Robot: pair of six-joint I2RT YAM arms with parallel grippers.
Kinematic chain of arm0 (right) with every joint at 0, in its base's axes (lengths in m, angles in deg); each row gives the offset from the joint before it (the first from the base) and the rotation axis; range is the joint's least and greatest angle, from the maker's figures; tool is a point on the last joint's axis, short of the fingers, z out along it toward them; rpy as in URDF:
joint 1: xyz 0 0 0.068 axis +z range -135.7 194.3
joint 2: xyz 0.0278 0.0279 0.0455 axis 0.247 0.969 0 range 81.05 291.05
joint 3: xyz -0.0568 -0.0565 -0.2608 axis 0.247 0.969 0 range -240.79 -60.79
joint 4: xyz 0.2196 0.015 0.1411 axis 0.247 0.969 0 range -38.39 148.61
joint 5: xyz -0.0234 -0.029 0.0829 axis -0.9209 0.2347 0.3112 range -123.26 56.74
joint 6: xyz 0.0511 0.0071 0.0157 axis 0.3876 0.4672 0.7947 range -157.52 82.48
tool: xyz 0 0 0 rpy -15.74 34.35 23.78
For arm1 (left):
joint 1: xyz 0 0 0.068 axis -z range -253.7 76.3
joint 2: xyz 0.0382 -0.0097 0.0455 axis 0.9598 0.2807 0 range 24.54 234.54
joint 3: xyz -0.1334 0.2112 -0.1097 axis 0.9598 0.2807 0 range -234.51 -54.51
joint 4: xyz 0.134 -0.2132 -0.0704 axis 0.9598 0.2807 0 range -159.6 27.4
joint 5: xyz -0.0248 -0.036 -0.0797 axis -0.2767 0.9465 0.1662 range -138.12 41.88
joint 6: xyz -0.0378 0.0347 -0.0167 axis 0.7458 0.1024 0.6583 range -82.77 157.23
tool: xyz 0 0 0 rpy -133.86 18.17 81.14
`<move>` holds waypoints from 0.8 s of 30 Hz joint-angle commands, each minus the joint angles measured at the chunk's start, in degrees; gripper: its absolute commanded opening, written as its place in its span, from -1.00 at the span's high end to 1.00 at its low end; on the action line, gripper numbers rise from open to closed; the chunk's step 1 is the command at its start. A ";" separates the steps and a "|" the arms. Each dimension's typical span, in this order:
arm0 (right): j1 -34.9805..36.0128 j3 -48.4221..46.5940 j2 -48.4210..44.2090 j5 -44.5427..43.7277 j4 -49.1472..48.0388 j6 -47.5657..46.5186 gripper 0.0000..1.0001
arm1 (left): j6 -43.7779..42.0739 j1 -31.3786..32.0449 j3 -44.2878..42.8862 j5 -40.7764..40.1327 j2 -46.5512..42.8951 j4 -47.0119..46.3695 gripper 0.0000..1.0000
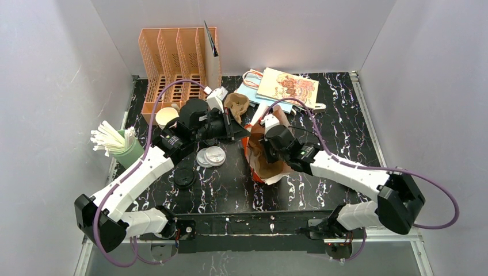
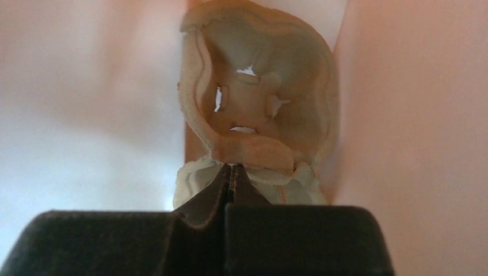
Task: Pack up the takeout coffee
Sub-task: Adjust the cup tray in the takeout bag.
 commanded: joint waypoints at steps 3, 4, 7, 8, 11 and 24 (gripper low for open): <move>1.12 0.39 3.99 -6.47 -5.08 2.42 0.97 | 4.67 0.33 2.22 0.97 -1.84 -2.65 1.00; 1.34 0.58 4.58 -6.56 -5.76 2.69 0.97 | 4.90 0.31 2.48 1.29 -1.77 -2.71 1.00; 1.91 0.75 7.34 -7.45 -6.68 3.81 0.97 | 5.54 0.35 3.32 1.54 -2.00 -2.97 1.00; 1.95 0.88 8.43 -7.68 -6.78 4.51 0.97 | 5.80 0.31 3.78 1.29 -2.21 -3.07 1.00; 1.96 -0.43 11.24 -7.78 -3.77 6.77 0.97 | 6.76 0.31 4.82 0.31 -2.64 -2.28 1.00; 1.95 -7.10 -3.90 0.70 8.51 0.23 0.97 | 9.46 -0.18 -0.17 -7.07 -0.85 7.61 1.00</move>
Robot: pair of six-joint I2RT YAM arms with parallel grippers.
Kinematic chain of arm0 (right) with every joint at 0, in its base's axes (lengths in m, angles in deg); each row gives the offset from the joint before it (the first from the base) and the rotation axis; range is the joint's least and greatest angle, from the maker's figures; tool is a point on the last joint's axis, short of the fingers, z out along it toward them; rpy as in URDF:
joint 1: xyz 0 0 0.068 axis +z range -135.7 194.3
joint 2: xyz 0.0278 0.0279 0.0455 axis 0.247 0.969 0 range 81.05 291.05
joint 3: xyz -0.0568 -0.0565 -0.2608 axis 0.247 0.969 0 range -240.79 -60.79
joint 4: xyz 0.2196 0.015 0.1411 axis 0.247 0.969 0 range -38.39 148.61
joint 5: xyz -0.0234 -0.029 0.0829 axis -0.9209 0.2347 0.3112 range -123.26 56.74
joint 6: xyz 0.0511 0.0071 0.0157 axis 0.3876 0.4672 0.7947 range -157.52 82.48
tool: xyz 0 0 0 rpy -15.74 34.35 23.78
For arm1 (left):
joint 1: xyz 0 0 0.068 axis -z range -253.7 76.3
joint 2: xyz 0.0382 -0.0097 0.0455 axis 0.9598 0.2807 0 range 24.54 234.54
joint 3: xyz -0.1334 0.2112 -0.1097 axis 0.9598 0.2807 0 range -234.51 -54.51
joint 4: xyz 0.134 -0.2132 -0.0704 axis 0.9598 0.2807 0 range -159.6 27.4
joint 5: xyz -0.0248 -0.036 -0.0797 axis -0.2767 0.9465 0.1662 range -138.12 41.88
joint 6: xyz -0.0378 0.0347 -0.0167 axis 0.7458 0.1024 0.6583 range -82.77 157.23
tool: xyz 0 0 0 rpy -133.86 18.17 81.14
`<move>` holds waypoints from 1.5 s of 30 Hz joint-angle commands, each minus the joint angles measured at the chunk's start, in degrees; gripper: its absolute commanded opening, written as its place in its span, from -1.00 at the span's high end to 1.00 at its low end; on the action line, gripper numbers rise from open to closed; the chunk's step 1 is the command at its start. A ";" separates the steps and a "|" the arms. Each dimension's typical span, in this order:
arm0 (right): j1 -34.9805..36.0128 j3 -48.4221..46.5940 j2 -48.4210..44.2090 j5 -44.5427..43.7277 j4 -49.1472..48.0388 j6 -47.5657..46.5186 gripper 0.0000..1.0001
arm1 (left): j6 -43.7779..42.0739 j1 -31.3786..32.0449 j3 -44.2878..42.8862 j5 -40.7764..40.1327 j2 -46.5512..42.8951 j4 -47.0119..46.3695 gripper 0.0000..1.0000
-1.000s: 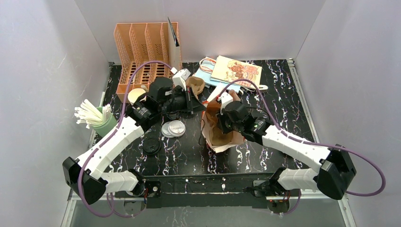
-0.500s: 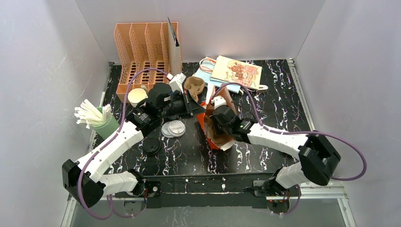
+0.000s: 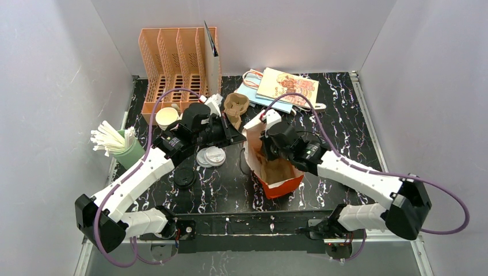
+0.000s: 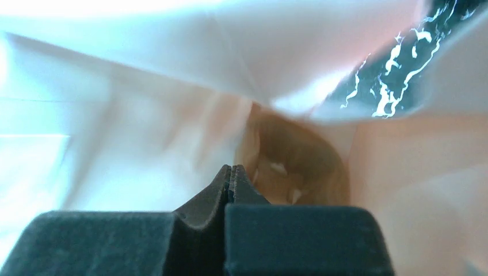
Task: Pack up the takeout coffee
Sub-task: Adjust the cup tray in the takeout bag.
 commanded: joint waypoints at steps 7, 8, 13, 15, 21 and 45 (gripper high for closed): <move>-1.72 -9.57 4.44 -3.26 10.16 4.87 0.80 | 3.25 -0.15 -2.67 -1.19 -0.36 4.06 1.00; -2.18 -13.38 6.54 -3.24 13.39 7.50 0.78 | 4.21 -0.16 -2.94 -1.59 -0.34 4.79 0.93; -2.22 -22.34 11.02 -3.17 24.97 14.80 0.74 | 3.33 -0.15 -9.24 -6.45 0.66 11.39 0.05; -2.28 -22.33 9.07 -2.78 24.35 14.78 0.61 | -0.06 -0.31 -13.81 -8.02 2.67 14.54 -0.15; -2.28 -26.08 4.30 -1.04 25.61 12.38 0.46 | -12.92 -3.55 -28.51 -1.80 12.98 22.20 -0.29; -2.22 -33.68 9.23 -1.34 37.61 21.53 0.30 | -24.50 -4.51 -43.95 6.75 31.16 32.35 1.00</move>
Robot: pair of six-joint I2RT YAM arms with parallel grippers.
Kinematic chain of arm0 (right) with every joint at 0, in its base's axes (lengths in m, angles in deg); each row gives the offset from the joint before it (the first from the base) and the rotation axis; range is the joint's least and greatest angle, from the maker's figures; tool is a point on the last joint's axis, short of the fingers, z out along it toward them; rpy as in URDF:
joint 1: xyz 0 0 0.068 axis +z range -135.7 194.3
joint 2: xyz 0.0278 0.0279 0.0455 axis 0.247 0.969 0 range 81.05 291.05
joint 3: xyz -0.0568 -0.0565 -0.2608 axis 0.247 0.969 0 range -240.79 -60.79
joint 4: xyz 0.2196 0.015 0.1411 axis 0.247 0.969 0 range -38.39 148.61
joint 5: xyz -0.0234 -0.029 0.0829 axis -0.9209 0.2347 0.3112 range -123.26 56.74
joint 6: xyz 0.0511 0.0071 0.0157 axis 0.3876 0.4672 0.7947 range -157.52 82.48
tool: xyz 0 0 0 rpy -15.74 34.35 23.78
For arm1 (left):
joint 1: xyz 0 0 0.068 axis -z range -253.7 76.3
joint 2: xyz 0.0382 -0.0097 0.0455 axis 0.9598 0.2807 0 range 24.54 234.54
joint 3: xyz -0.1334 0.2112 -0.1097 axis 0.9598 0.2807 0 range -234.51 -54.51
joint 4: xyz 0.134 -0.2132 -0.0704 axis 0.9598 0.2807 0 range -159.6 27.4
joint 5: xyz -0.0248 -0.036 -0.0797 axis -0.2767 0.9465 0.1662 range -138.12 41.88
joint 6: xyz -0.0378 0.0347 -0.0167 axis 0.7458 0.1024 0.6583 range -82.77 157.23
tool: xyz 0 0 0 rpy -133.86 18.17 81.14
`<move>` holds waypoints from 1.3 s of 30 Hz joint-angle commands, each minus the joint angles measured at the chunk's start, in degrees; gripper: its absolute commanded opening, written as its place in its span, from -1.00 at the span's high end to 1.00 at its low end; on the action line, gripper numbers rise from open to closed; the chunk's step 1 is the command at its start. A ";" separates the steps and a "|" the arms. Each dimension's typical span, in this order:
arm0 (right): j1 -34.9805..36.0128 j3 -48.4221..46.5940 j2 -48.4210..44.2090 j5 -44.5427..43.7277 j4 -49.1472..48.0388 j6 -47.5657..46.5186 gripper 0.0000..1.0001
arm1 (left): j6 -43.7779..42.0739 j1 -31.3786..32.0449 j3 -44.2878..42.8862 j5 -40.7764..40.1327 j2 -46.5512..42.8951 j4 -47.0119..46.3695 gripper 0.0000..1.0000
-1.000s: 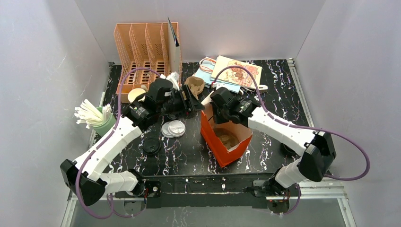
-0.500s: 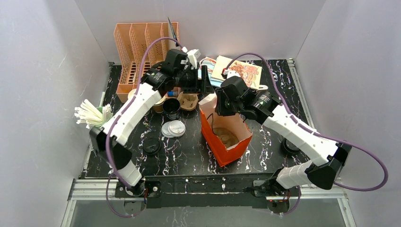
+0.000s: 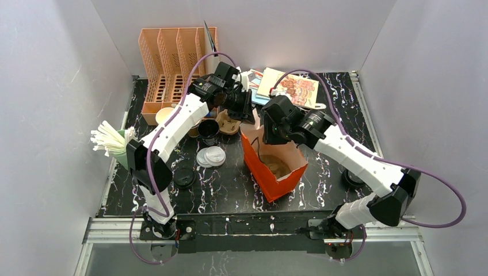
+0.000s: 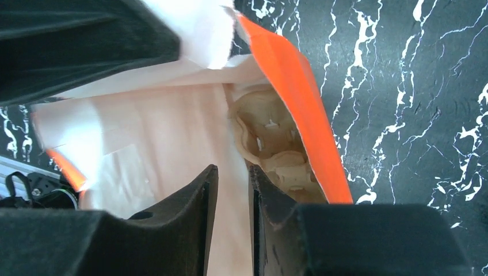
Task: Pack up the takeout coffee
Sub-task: Adjust the cup tray in the takeout bag.
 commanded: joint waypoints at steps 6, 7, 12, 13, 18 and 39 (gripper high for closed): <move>-0.10 -2.04 3.12 -2.40 2.10 -0.30 0.26 | 33.98 0.78 24.48 -18.29 -25.76 -20.97 1.00; -0.12 -2.58 3.38 -4.11 1.82 -1.73 0.26 | 37.40 1.89 29.39 -21.65 -28.84 -24.68 1.00; -0.14 -5.47 3.41 -5.08 -1.09 -10.03 0.25 | 42.97 7.84 34.13 -33.15 -34.54 -25.67 1.00; -0.16 -5.61 3.12 -3.81 -1.54 -10.91 0.26 | 43.01 8.84 34.34 -33.80 -34.75 -25.74 1.00; -0.15 -1.94 0.81 3.01 -1.88 -9.79 0.42 | 42.54 11.20 37.62 -31.76 -35.96 -25.79 1.00; -0.14 5.94 -2.61 8.53 -5.54 -13.74 0.62 | 0.45 10.97 8.17 -26.52 -17.42 -1.35 -0.43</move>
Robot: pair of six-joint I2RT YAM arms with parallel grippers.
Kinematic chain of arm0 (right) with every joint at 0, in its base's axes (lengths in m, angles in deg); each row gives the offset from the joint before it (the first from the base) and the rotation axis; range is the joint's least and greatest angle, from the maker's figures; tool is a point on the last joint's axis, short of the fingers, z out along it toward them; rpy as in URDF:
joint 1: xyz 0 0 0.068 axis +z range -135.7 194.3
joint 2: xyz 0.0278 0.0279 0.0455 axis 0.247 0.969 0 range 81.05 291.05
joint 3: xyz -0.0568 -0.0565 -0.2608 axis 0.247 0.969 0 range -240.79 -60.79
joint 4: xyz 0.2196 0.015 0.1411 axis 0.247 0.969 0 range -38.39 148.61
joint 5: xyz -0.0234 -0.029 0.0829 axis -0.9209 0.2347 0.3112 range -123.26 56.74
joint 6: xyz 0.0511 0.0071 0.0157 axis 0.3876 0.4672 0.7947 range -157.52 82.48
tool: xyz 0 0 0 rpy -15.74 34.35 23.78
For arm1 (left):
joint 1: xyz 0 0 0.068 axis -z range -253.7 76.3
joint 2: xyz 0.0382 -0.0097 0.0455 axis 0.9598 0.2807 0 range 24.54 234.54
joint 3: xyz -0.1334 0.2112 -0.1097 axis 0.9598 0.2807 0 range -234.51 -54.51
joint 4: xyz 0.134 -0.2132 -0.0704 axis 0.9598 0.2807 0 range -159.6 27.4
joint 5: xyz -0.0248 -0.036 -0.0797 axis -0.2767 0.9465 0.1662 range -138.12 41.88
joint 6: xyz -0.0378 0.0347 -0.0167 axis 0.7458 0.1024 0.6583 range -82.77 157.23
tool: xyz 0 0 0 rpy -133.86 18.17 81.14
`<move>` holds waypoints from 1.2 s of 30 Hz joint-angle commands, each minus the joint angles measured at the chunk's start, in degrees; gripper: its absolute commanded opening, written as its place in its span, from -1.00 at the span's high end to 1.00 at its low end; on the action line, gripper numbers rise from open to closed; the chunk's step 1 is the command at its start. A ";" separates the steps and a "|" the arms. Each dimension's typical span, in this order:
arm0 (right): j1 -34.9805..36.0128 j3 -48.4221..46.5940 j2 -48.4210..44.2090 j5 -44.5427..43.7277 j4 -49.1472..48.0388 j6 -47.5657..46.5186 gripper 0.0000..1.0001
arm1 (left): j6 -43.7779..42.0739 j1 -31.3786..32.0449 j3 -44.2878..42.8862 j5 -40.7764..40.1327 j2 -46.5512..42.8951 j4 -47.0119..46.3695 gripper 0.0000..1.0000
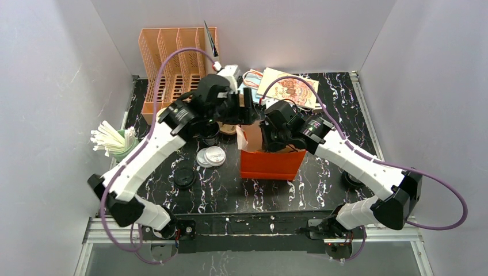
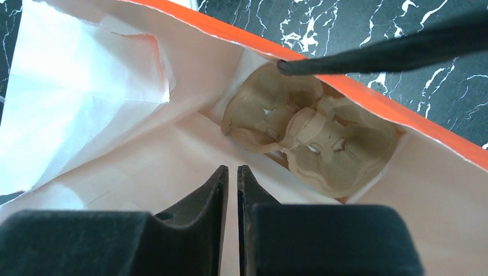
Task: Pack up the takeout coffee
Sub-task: Adjust the cup tray in the takeout bag.
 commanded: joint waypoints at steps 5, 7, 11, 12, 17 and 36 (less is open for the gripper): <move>-0.06 0.59 -3.05 -1.11 -1.48 1.19 0.62 | -19.63 -0.06 -3.72 7.17 10.49 4.94 -0.43; -0.12 1.37 -3.72 -1.94 -1.84 1.34 0.62 | -21.87 -0.06 -3.92 7.81 11.94 4.63 -0.43; -0.13 4.22 -6.45 -2.89 -4.64 1.99 0.63 | -26.46 -0.16 -4.24 8.78 14.50 3.34 -0.33; -0.14 5.48 -7.53 -2.99 -5.47 2.25 0.63 | -27.01 -0.24 -4.54 8.74 15.18 3.06 -0.14; -0.11 9.66 -10.54 -3.91 -5.15 3.59 0.72 | -24.07 -0.52 -8.38 7.91 18.15 4.72 0.86; -0.11 20.80 -13.46 -0.43 -5.66 2.89 0.65 | -6.86 -1.94 11.54 16.32 -0.92 -15.19 1.00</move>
